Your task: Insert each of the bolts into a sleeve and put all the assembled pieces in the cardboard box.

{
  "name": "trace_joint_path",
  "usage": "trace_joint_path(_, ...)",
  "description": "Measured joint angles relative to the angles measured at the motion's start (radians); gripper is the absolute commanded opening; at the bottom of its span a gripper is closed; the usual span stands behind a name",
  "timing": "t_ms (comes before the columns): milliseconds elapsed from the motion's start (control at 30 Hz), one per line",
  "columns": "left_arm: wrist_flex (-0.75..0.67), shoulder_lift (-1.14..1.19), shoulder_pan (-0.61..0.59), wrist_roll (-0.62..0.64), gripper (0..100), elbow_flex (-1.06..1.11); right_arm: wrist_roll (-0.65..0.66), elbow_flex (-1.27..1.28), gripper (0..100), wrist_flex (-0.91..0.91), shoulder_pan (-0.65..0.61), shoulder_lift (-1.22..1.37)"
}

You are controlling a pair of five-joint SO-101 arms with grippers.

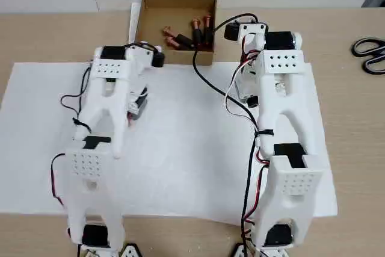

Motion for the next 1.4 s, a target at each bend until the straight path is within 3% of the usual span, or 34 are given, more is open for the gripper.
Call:
trace_joint_path(167,0.005,-0.098,-0.002,-0.008,1,0.0,0.0,0.0,0.4,0.0,0.0,0.0)
trace_joint_path(267,0.006,-0.147,-0.003,-0.084,1,0.0,0.0,0.0,0.4,0.0,0.0,0.0)
trace_joint_path(533,0.008,-0.221,-0.031,-0.396,1,0.017,0.0,0.0,0.4,0.0,0.0,0.0)
trace_joint_path(733,0.008,-0.221,-0.028,-0.752,1,0.029,0.0,0.0,0.4,0.0,0.0,0.0)
trace_joint_path(967,0.008,-0.221,-0.031,-1.068,1,0.129,0.0,0.0,0.4,0.0,0.0,0.0)
trace_joint_path(1200,0.006,-0.221,-0.032,-1.088,8,0.158,0.0,0.0,0.4,0.0,0.0,0.0)
trace_joint_path(1400,0.006,-0.226,-0.005,-1.088,9,0.158,0.0,0.0,0.4,0.0,-0.008,0.0)
